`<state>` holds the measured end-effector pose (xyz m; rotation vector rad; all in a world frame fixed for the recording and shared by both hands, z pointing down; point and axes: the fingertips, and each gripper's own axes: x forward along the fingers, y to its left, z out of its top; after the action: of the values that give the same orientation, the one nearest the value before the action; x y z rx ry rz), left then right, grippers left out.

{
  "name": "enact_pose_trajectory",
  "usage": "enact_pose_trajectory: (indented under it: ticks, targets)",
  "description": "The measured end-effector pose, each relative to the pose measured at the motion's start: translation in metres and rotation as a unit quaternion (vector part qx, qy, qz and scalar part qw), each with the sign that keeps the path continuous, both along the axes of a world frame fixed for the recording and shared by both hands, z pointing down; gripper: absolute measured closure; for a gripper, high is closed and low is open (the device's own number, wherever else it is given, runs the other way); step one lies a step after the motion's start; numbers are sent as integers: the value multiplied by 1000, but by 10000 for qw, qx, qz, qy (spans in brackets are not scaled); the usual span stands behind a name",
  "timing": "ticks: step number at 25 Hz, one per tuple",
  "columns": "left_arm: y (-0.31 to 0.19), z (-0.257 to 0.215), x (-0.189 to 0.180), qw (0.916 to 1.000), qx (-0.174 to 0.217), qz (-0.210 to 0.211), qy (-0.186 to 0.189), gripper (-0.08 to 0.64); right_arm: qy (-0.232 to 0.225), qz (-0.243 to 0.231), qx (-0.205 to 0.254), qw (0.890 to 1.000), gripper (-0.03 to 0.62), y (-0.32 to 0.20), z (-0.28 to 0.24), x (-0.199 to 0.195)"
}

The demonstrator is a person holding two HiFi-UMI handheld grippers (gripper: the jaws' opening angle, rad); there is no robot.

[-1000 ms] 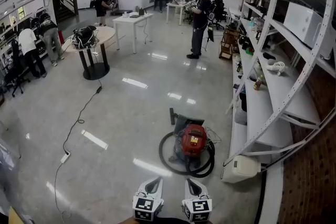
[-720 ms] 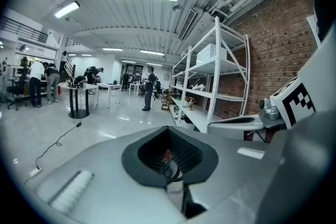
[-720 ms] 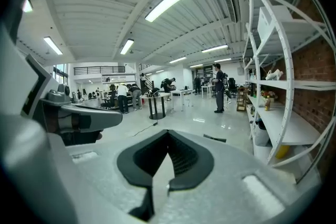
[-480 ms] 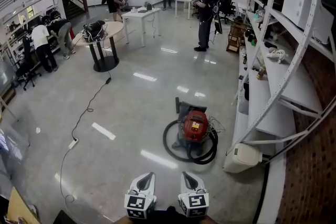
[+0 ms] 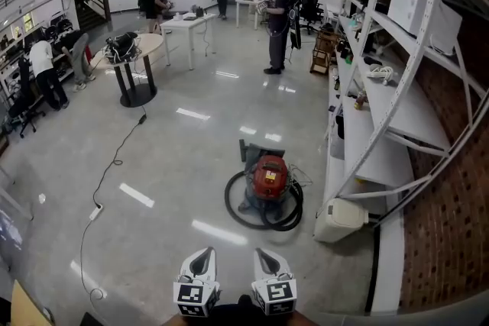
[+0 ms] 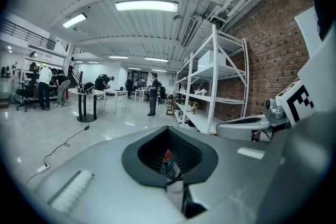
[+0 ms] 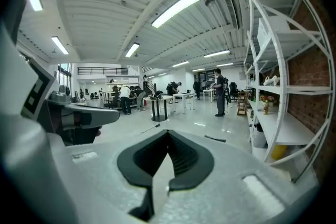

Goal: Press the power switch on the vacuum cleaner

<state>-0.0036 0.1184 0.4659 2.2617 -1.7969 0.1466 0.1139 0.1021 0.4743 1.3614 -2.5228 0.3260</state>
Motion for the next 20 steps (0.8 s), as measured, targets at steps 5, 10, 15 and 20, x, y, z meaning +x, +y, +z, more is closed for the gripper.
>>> enact_pose_trajectory:
  ticks: [5, 10, 15, 20]
  targets:
    - [14, 4, -26, 10000, -50, 44, 55, 546, 178, 83, 6, 9998, 600, 21, 8, -18]
    - [27, 14, -48, 9995, -174, 251, 16, 546, 255, 451, 122, 9986, 600, 34, -3, -32]
    - [28, 14, -60, 9988, -72, 489, -39, 546, 239, 631, 197, 9975, 600, 45, -6, -46]
    - [30, 16, -57, 9970, -21, 775, -61, 546, 225, 798, 125, 9965, 601, 49, -8, -51]
